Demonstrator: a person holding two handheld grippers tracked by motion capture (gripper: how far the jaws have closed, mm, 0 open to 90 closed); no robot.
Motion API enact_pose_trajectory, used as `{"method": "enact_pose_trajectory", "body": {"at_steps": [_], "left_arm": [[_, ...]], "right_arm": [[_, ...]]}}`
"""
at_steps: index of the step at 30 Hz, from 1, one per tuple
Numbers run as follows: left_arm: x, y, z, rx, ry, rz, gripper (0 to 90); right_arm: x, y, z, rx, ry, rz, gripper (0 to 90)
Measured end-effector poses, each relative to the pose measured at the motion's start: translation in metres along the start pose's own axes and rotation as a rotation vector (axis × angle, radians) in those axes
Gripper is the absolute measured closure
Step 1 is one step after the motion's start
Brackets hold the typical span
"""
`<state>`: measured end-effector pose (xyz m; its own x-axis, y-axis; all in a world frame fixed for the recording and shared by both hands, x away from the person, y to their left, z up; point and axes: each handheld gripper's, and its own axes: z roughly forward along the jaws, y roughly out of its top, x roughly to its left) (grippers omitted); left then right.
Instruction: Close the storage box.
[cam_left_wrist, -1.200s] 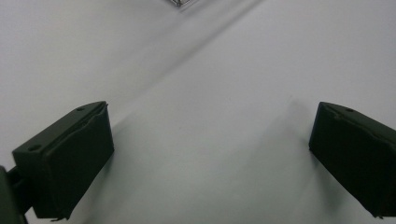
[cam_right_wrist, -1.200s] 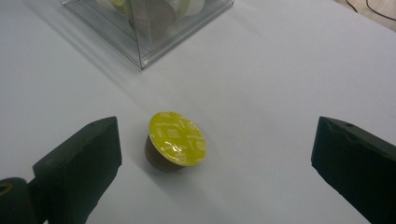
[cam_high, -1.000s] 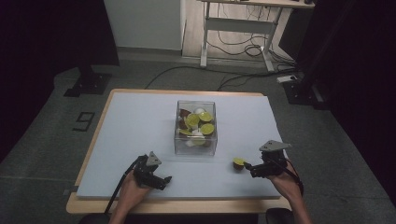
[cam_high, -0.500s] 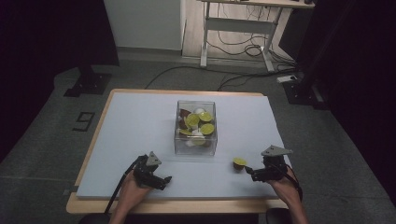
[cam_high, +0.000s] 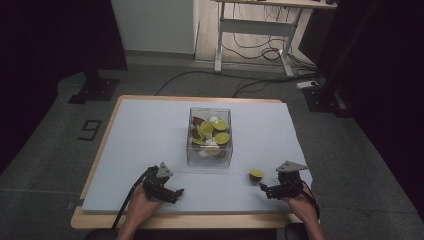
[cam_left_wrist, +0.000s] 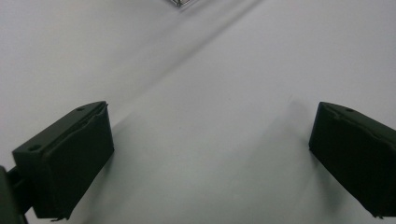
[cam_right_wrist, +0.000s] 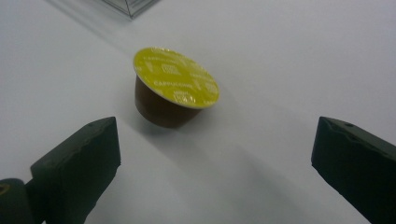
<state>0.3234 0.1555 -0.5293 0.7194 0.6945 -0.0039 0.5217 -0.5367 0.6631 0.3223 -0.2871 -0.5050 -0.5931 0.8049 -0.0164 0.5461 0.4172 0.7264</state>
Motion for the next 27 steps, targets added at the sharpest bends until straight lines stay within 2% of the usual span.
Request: {"method": "enact_pose_trajectory", "body": {"at_steps": [8, 17, 20, 27], "left_arm": [[0.000, 0.000, 0.000, 0.001, 0.000, 0.001, 0.0], [0.000, 0.000, 0.000, -0.001, 0.000, 0.001, 0.0], [0.000, 0.000, 0.000, -0.001, 0.000, 0.000, 0.0], [0.000, 0.000, 0.000, 0.000, 0.000, 0.000, 0.0]], "right_arm": [[-0.003, -0.011, 0.008, 0.020, 0.003, 0.025, 0.7], [0.000, -0.018, 0.020, 0.075, 0.007, 0.013, 0.0], [-0.001, -0.020, 0.020, 0.062, 0.009, 0.021, 0.0], [-0.002, -0.029, 0.019, -0.008, 0.021, 0.016, 0.0]]}}
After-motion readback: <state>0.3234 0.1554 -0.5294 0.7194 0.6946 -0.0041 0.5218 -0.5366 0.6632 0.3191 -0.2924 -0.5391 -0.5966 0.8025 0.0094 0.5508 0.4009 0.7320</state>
